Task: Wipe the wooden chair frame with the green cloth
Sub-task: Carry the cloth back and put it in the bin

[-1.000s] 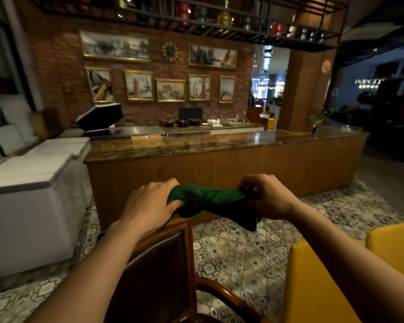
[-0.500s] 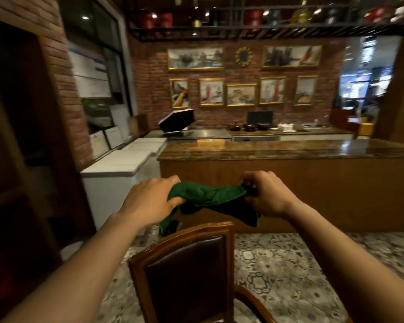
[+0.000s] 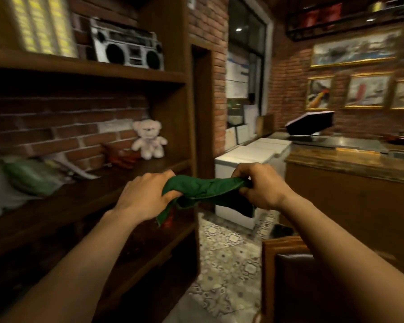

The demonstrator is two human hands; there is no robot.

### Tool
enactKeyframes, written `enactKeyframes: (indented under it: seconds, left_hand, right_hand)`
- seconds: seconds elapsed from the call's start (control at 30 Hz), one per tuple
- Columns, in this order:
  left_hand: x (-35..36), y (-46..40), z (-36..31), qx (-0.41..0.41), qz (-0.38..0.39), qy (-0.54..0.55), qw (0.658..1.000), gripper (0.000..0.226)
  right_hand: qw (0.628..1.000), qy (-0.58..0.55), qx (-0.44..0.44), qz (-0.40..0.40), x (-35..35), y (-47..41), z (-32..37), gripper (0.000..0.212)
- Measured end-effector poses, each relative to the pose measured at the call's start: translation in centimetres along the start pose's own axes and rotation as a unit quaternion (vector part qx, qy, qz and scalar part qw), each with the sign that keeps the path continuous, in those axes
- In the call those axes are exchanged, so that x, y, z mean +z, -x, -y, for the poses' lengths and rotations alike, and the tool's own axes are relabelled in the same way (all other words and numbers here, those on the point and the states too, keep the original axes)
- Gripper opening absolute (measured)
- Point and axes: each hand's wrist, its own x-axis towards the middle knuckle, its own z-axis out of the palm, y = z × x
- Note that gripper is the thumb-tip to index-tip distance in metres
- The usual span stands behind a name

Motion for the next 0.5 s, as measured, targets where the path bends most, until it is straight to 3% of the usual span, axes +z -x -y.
enactKeyframes:
  seconds: [0.27,0.5]
  left_hand:
    - [-9.1,15.5,19.6,-0.143,-0.073,-0.069,0.985,0.029]
    - [-14.9,29.5,32.3,-0.271,-0.070,-0.105,0.954,0.029]
  right_hand:
    - [0.985,-0.048,-0.150,0.062,11.3,-6.8,22.4,0.024]
    - [0.956,-0.091,-0.257,0.113,20.9,-8.2,40.7,0.023]
